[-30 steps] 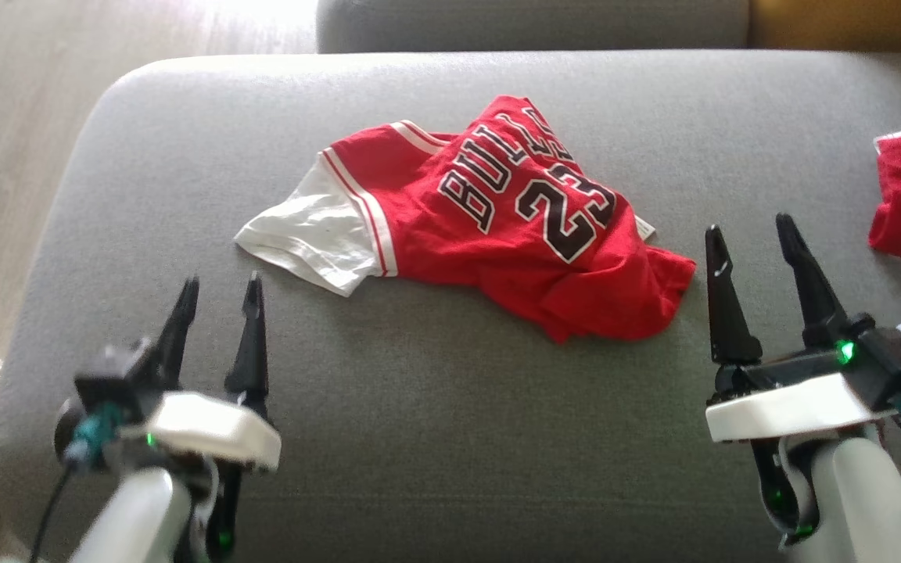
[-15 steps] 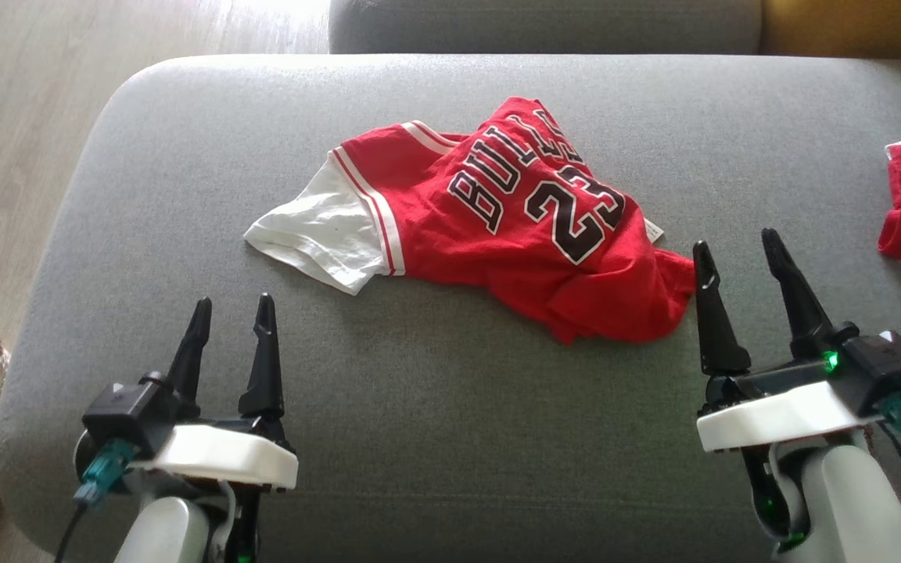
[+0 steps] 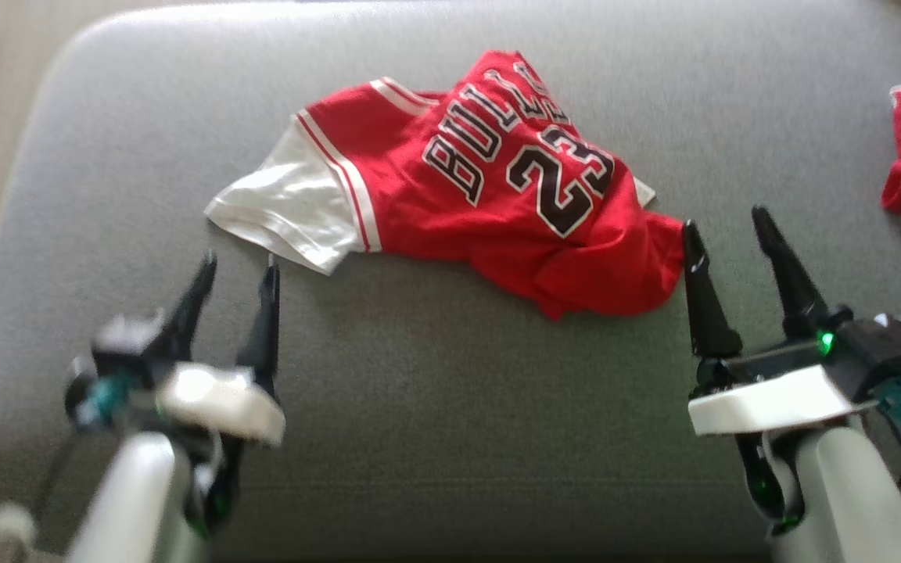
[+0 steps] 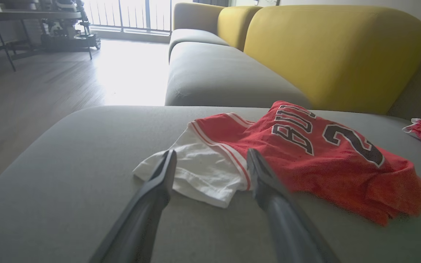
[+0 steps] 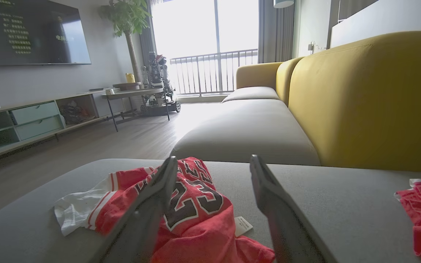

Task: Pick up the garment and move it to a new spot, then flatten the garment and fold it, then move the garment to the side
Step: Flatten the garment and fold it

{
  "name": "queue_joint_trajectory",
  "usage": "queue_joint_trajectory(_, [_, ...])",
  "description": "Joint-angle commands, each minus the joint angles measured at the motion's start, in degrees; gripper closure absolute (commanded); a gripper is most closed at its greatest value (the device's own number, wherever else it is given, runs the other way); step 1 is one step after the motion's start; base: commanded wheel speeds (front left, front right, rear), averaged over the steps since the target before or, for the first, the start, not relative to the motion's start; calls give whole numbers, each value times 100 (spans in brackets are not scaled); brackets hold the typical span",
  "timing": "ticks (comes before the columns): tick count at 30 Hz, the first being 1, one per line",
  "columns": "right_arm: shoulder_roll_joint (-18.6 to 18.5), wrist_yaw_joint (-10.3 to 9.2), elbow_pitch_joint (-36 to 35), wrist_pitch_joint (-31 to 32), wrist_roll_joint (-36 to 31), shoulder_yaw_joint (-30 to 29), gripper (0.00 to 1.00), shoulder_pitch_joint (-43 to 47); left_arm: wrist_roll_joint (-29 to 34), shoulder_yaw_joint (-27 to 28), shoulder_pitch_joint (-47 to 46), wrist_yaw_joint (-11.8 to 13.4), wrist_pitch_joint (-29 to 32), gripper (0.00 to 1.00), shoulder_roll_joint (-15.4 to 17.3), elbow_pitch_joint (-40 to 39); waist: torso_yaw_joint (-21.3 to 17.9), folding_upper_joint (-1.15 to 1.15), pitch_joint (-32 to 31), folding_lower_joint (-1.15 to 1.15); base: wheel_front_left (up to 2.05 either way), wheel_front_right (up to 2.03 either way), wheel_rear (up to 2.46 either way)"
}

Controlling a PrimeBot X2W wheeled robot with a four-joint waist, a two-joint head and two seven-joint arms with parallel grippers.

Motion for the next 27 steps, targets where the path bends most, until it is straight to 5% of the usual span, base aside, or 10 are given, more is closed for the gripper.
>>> queue_joint_trajectory(1, [29,-2,-240,-36,-49,128,0,-272,-17,208,-524,-68,122,0,195,-132,-91,0,271,0,0,0,0])
queue_joint_trajectory(9, [29,-2,-393,-36,-79,259,0,-623,-502,27,-2150,-412,1198,0,800,294,-374,0,962,0,0,0,0])
queue_joint_trajectory(20, [29,-2,-594,-36,166,504,0,-1091,-2998,-1599,-4241,-453,3080,0,2115,772,-978,0,1719,0,0,0,0])
queue_joint_trajectory(27, [29,-2,-651,-36,330,621,0,-1160,-3185,-2555,-5109,-454,3562,0,2787,1406,-1310,0,1923,0,0,0,0])
